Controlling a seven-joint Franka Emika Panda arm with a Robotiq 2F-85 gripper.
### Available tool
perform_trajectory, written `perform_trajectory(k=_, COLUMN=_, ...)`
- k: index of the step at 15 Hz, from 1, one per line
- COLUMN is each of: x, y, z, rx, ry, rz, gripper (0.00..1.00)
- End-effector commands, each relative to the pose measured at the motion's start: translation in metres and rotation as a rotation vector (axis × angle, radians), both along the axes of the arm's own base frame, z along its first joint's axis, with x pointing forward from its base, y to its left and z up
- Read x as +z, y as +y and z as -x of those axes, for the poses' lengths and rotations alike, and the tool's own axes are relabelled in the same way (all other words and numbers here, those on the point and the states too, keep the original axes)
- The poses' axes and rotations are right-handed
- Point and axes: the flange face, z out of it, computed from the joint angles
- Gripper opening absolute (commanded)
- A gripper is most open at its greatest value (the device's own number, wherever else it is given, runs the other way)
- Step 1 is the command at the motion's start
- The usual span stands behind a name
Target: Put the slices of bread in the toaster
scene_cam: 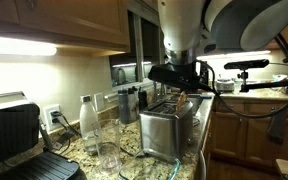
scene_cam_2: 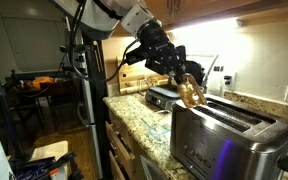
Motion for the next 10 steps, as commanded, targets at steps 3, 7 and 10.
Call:
perform_trajectory(k=3, x=0.004, y=-0.009, z=-0.012, rx=-0.024, ry=-0.043, rz=-0.004, gripper=0.08)
perform_trajectory(k=7, x=0.003, y=-0.016, z=-0.018, rx=-0.034, ry=-0.046, rz=-0.017, gripper=0.08)
perform_trajectory(k=10, x=-0.002, y=-0.019, z=-0.023, rx=-0.033, ry=-0.041, rz=-0.028, gripper=0.08)
